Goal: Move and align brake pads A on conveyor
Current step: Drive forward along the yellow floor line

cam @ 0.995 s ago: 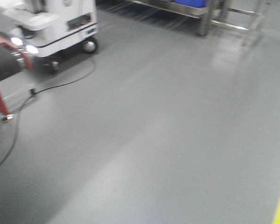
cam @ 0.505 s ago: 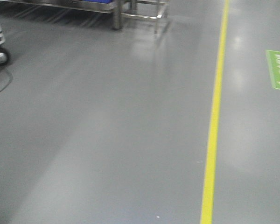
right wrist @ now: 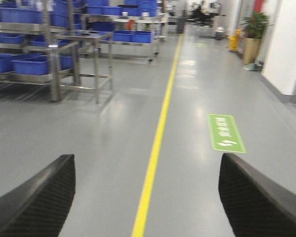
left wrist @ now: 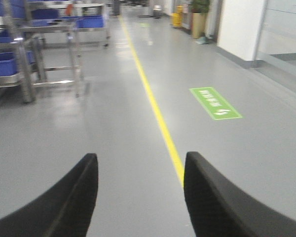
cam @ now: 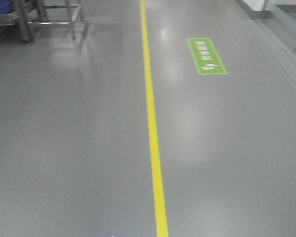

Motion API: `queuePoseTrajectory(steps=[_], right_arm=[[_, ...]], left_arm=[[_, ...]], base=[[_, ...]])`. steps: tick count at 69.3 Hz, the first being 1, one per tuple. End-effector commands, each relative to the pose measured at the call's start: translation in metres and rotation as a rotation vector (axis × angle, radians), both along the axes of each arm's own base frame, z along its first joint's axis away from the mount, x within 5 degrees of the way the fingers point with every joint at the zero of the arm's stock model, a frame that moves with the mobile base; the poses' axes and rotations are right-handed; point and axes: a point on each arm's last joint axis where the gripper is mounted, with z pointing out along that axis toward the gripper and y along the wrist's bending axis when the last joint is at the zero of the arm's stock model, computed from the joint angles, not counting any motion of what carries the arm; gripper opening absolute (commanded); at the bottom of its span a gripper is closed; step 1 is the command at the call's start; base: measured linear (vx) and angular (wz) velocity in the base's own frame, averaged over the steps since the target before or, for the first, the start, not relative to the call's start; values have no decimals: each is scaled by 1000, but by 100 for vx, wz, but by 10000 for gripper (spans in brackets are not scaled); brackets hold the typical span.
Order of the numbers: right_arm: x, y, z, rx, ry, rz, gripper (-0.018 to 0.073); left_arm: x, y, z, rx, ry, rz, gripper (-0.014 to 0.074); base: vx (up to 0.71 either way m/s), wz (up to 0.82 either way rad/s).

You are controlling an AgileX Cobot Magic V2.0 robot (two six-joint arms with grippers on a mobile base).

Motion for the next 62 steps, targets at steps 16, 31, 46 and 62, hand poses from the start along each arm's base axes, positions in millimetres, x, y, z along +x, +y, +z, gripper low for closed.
queuePoseTrajectory(steps=[16,31,46,62], right_arm=[[1,0,13,2,-86,-7,563],[1,0,13,2,-86,-7,563],[1,0,13,2,-86,-7,563],[1,0,13,2,-86,-7,563]], left_arm=[[1,0,15,-22,-89,1,388],[1,0,15,-22,-89,1,388],[1,0,15,-22,-89,1,388],[1,0,15,-22,-89,1,388]], base=[[14,-41],[22,-16],[37,5],[51,10]])
